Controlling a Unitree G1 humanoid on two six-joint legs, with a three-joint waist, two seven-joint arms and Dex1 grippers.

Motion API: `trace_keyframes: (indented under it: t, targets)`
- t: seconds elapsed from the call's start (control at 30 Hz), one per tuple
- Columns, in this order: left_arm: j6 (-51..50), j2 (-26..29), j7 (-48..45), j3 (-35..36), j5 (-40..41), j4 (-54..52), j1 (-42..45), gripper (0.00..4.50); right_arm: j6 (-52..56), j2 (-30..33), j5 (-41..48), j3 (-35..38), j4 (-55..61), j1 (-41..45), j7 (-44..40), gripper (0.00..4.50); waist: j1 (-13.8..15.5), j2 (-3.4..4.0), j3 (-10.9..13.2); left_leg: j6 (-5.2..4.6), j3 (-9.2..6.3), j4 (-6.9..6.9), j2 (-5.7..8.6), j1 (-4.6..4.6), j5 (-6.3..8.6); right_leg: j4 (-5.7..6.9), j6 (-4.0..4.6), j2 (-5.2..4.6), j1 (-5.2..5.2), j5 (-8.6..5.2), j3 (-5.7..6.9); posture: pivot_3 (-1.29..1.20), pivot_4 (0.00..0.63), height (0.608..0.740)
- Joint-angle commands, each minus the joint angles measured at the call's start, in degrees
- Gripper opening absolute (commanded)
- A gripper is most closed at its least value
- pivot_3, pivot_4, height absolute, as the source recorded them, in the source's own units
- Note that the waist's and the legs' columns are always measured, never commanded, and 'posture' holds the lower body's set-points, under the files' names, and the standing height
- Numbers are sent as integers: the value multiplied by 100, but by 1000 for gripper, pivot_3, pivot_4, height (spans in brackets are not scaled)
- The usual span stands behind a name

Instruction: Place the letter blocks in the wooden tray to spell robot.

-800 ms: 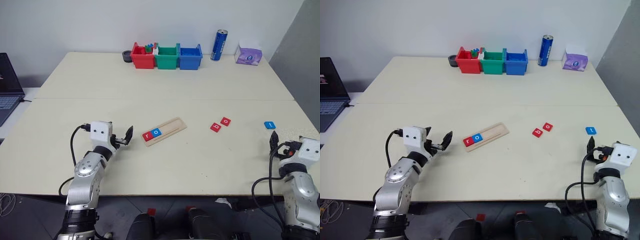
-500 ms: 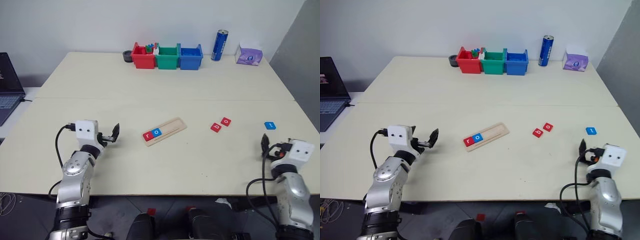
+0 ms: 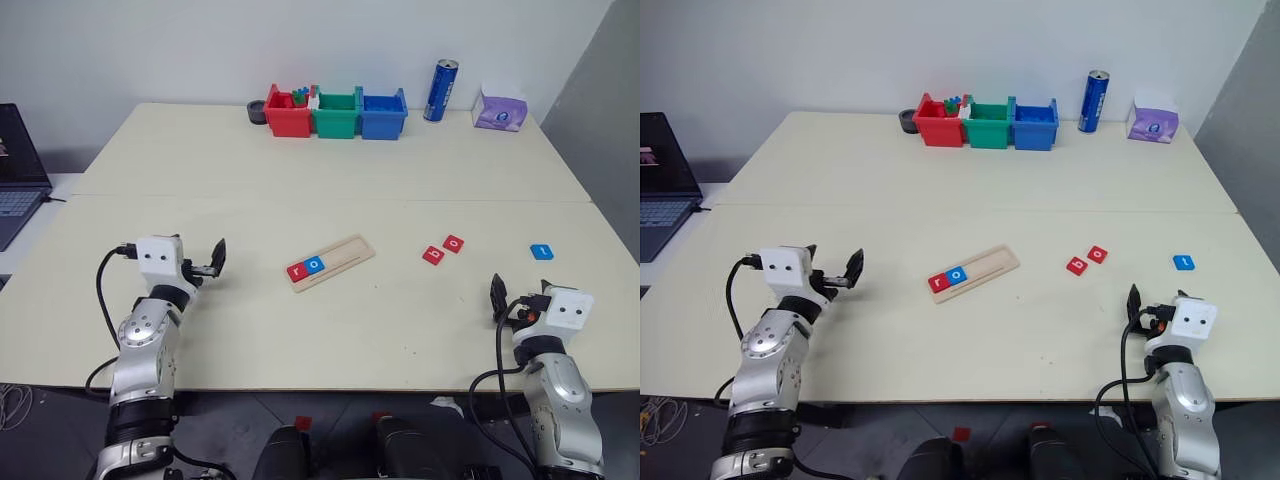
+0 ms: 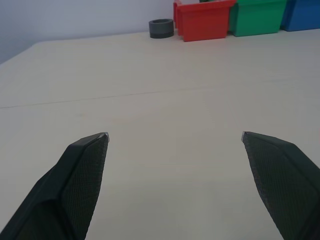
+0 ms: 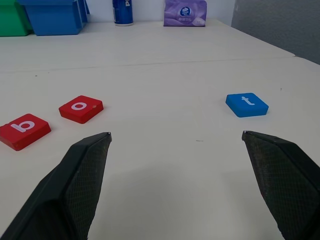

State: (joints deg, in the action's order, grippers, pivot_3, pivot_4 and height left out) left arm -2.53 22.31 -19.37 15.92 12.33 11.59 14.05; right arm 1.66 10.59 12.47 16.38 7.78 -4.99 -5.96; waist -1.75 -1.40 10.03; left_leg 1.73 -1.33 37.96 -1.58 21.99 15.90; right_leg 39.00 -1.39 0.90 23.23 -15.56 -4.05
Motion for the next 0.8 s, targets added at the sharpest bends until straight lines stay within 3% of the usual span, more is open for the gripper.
trace_keyframes:
  t: [0.03,0.23,0.43,0.67,0.8]
  targets:
    - [-132,39,-148,-72,126,-189,147,4500,-136,-1,-7,60,135,94,42,4457,0,0,0,0,1,0,0,0,0,0,0,0,0,0,0,0,150,740]
    - [-318,124,-636,-144,397,-487,125,4500,-155,-33,-32,-7,46,124,2,4457,-4,0,0,0,1,0,-2,0,0,1,1,1,0,1,1,0,150,740]
    - [-704,562,-1673,-678,423,-469,386,4500,184,232,296,-549,600,-58,-894,4457,-8,1,0,0,2,0,-1,-1,0,1,-2,4,0,-2,3,0,150,740]
    - [-992,1090,-3757,-1586,509,117,1108,4500,1332,1167,978,-1376,2088,-366,-2171,4457,-6,1,1,0,1,2,2,1,0,0,-5,5,-1,-4,9,0,150,740]
    - [-704,1112,-4392,-1989,241,730,1542,4500,1803,1675,1144,-1621,2680,-341,-2550,4457,-5,-2,3,-1,3,3,6,2,0,-1,-6,8,-1,-4,11,0,150,740]
